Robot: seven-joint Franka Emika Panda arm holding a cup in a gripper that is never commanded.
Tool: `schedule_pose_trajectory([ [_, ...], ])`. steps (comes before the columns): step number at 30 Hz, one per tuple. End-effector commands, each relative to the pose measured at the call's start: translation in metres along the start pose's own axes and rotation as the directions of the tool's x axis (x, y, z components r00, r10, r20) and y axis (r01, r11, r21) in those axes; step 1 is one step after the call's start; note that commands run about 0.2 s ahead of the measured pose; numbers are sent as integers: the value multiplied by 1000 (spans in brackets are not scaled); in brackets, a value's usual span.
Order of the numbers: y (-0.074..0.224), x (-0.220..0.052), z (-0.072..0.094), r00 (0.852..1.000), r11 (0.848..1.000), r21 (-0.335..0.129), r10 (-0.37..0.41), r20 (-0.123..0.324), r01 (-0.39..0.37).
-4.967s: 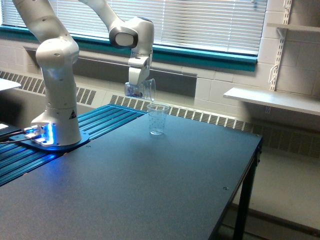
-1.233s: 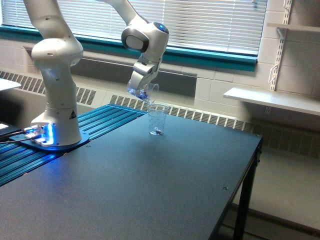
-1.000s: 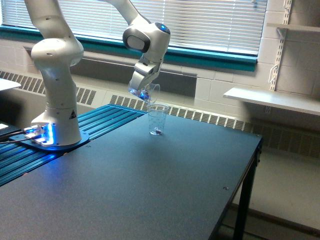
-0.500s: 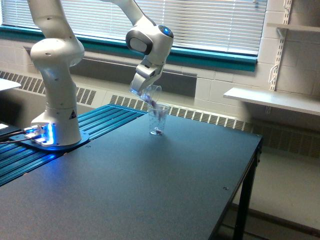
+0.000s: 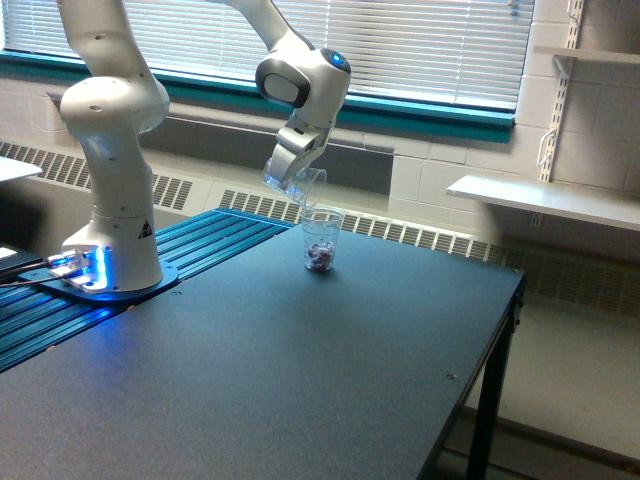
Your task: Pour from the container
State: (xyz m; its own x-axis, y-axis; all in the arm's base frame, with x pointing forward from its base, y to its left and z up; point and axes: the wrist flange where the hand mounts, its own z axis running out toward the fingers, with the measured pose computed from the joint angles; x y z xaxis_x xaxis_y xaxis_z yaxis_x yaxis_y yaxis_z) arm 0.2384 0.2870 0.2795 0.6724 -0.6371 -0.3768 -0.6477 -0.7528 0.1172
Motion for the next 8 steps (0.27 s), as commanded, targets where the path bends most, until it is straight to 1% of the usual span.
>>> schedule_pose_trajectory([
  [1, -2, -3, -2, 1000, 1000, -3, 5, -25, -5],
  [3, -2, -3, -3, 1000, 1000, 0, 4, -27, -4],
  [6, -3, -1, -8, 1000, 1000, 24, 13, -25, -13],
  [8, -2, 0, -9, 1000, 1000, 26, 15, -25, -14],
])
